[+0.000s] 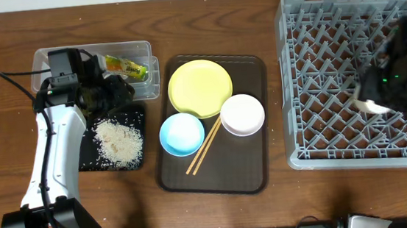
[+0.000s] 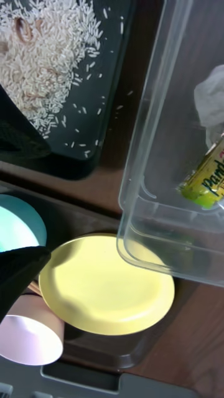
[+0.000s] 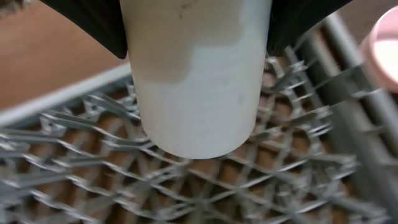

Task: Sort waste into correct bins and load items into the dishwasher rack
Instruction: 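Carry the cup with right gripper and place it upright in the rack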

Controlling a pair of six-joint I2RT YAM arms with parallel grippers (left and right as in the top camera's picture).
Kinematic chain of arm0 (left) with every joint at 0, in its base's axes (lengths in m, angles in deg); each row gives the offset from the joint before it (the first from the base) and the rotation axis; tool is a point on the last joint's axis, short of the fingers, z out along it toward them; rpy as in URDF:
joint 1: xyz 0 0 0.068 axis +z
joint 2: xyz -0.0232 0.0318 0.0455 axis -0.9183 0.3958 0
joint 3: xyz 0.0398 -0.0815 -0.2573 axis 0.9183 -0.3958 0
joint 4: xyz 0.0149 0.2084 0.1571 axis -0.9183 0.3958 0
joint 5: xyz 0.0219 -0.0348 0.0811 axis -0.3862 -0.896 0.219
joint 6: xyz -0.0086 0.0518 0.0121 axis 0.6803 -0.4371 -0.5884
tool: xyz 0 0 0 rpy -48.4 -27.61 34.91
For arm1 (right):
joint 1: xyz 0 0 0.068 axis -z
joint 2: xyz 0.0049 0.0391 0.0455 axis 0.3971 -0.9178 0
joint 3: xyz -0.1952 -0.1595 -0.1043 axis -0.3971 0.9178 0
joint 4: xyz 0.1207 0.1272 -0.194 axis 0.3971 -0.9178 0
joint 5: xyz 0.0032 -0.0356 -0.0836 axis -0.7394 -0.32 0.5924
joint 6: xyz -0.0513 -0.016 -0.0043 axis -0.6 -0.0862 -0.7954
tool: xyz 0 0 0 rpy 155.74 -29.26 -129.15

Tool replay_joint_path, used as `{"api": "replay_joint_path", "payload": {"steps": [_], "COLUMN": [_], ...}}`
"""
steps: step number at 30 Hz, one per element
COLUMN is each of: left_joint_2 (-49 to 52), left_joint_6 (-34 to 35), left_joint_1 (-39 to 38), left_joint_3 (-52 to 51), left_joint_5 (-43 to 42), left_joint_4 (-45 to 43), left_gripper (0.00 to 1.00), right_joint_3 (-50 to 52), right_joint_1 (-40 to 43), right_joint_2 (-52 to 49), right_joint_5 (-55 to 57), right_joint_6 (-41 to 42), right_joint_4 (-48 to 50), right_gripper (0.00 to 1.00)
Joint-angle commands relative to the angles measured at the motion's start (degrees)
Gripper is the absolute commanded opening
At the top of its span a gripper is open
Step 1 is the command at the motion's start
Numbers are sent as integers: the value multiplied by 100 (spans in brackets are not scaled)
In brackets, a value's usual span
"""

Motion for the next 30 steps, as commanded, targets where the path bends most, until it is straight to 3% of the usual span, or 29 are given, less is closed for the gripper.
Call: {"api": "replay_joint_path", "payload": {"steps": [1, 21, 23, 26, 28, 30], "left_joint_2": [-72, -72, -72, -72, -72, -72], "left_joint_6": [-52, -9, -9, -9, -9, -11], "left_joint_1": [13, 13, 13, 13, 13, 13], "left_joint_3": [22, 20, 20, 20, 20, 20], "left_joint_5": [92, 94, 94, 94, 94, 94], "left_joint_4": [22, 308, 332, 374, 387, 402], "left_gripper": [49, 49, 49, 49, 49, 49], "right_joint_3": [-118, 483, 483, 483, 483, 483], "right_joint_1": [315, 638, 638, 638, 640, 638], "right_joint_2": [42, -1091, -1244, -1471, -1567, -1596], "right_joint_5": [319, 308, 310, 304, 306, 302], "right_joint_6": [122, -2, -2, -2, -2, 0], "right_joint_4": [-111, 413, 439, 509, 531, 546], "right_gripper": [1, 4, 19, 27, 42, 64]}}
